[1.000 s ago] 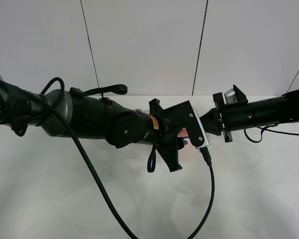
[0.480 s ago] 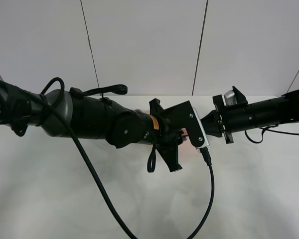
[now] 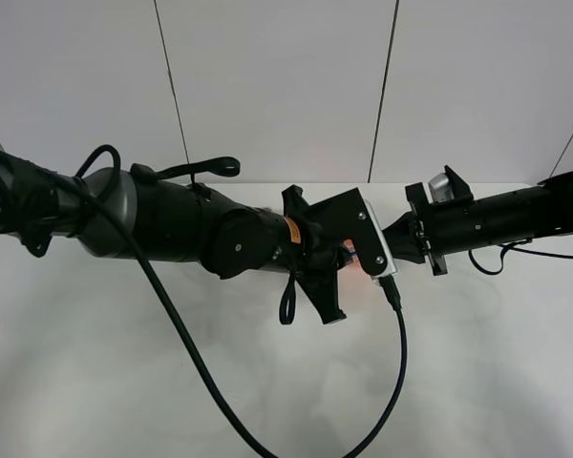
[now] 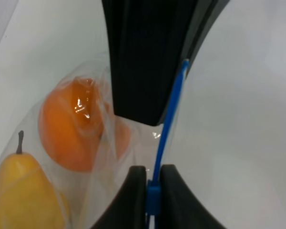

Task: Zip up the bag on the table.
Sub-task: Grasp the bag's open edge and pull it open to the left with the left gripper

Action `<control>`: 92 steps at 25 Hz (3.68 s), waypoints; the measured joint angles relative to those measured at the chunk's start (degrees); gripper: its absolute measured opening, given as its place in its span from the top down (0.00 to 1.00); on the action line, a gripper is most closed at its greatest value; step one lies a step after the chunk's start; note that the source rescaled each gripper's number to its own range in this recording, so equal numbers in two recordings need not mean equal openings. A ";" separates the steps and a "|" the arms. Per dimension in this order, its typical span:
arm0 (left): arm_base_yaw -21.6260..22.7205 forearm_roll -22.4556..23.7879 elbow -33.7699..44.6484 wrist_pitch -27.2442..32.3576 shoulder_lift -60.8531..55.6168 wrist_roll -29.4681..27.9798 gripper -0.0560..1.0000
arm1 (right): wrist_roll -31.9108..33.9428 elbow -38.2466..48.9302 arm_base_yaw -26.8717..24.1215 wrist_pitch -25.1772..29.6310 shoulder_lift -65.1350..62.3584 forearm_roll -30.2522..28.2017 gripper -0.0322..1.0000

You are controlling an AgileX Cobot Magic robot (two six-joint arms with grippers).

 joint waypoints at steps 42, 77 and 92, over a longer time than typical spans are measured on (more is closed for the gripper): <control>19.47 -0.66 -0.07 8.94 0.00 11.06 0.95 | 0.00 -0.18 -0.27 -1.60 0.00 -1.48 0.97; 29.95 -1.34 -0.07 10.54 0.00 13.06 0.95 | 0.00 -0.18 0.02 -1.89 0.00 -1.84 0.97; 33.54 -1.34 -0.07 12.42 0.00 13.06 0.95 | 0.00 -0.18 0.02 -2.21 0.00 -2.58 0.97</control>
